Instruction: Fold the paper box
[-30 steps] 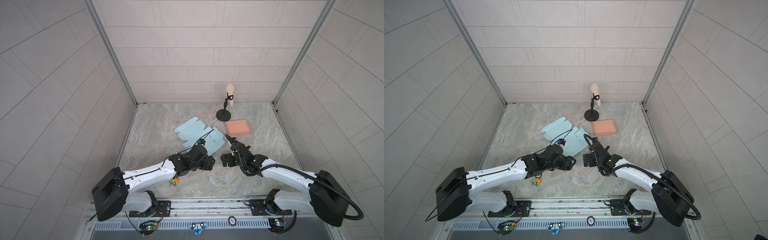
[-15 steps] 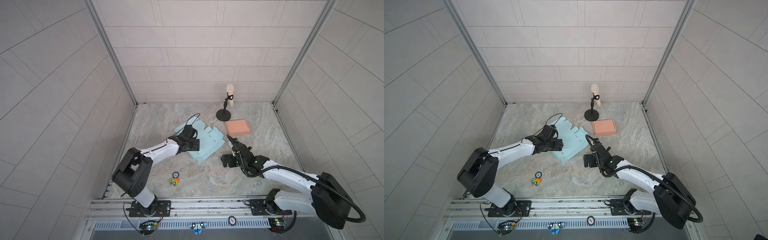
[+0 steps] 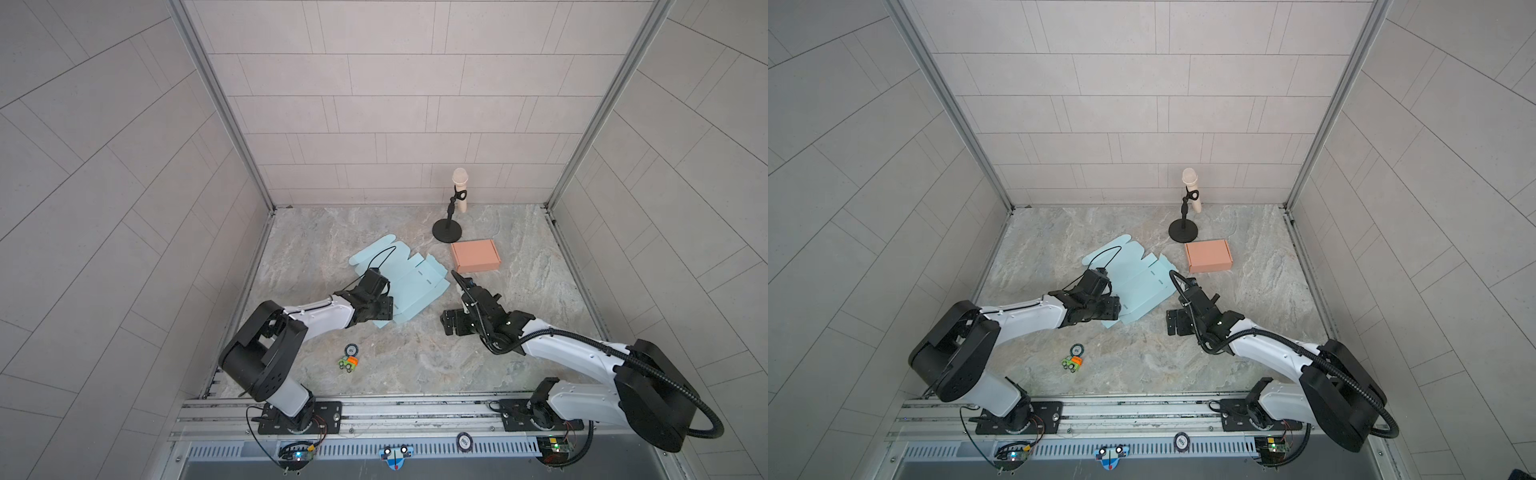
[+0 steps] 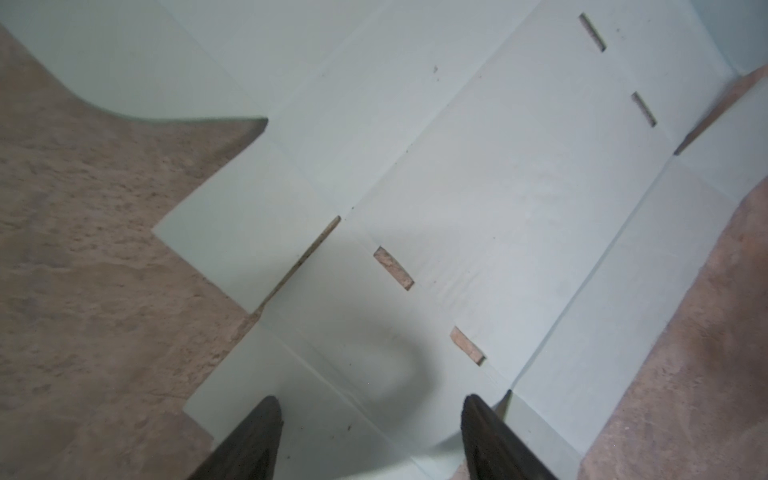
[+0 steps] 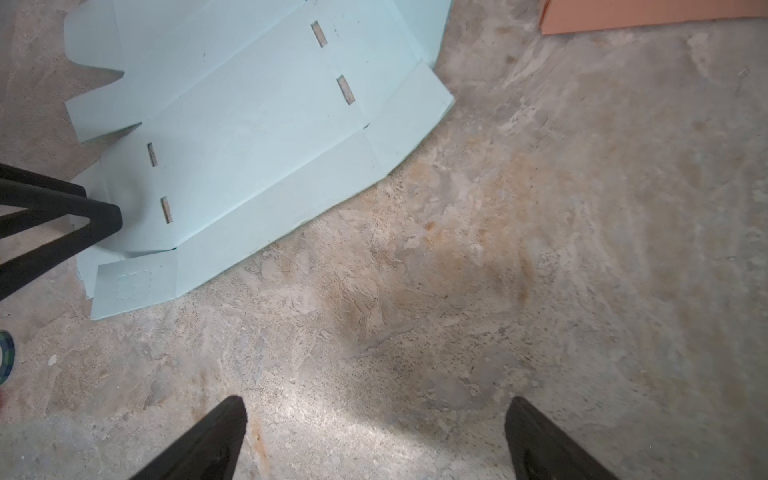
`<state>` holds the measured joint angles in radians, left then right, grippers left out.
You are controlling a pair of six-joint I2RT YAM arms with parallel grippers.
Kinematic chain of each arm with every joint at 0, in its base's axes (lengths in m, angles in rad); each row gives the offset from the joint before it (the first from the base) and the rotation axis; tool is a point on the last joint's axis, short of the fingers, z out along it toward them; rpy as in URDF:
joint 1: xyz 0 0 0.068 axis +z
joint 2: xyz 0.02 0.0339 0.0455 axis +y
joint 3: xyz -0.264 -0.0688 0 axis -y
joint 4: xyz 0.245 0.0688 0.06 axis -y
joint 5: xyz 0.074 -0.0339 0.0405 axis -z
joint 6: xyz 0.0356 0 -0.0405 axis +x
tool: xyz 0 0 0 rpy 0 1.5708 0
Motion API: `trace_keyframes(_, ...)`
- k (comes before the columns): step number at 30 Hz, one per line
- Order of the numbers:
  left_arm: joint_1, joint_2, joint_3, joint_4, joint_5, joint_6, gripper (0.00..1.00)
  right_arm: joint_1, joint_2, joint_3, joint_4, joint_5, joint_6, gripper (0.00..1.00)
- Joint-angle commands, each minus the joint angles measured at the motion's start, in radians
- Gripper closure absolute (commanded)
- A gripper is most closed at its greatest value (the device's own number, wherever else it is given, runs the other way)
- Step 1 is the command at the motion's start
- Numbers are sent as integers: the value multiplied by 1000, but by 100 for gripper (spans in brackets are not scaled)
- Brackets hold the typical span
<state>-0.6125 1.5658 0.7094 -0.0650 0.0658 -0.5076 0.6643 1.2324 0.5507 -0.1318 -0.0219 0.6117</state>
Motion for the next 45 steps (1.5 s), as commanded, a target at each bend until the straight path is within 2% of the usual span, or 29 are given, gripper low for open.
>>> trace_keyframes(1, -66, 39, -64, 22, 85, -64, 29, -5, -7, 3, 10, 5, 22, 0)
trace_keyframes(10, -232, -9, -140, 84, 131, -214, 30, -27, -38, -6, -15, 20, 18, 0)
trace_keyframes(17, -359, -20, -175, 136, 149, -318, 31, -73, -85, -49, 11, -1, 60, 0)
trace_keyframes(21, -399, -22, -174, 148, 153, -335, 31, -108, -96, -64, 42, -35, 81, 0)
trace_keyframes(26, -406, -69, -159, 147, 159, -322, 31, -159, -53, -62, 100, -84, 94, 0)
trace_keyframes(31, -380, -138, -120, 167, 150, -257, 32, -180, 9, -30, 145, -121, 97, 3)
trace_keyframes(34, -296, -139, -107, 206, 217, -232, 32, -181, 54, -13, 170, -142, 102, 6)
trace_keyframes(39, -161, -154, -33, 118, 155, -106, 31, -181, 112, 3, 216, -172, 122, 11)
trace_keyframes(45, -33, -69, 9, 128, 189, -60, 30, -182, 173, 19, 239, -184, 139, 15)
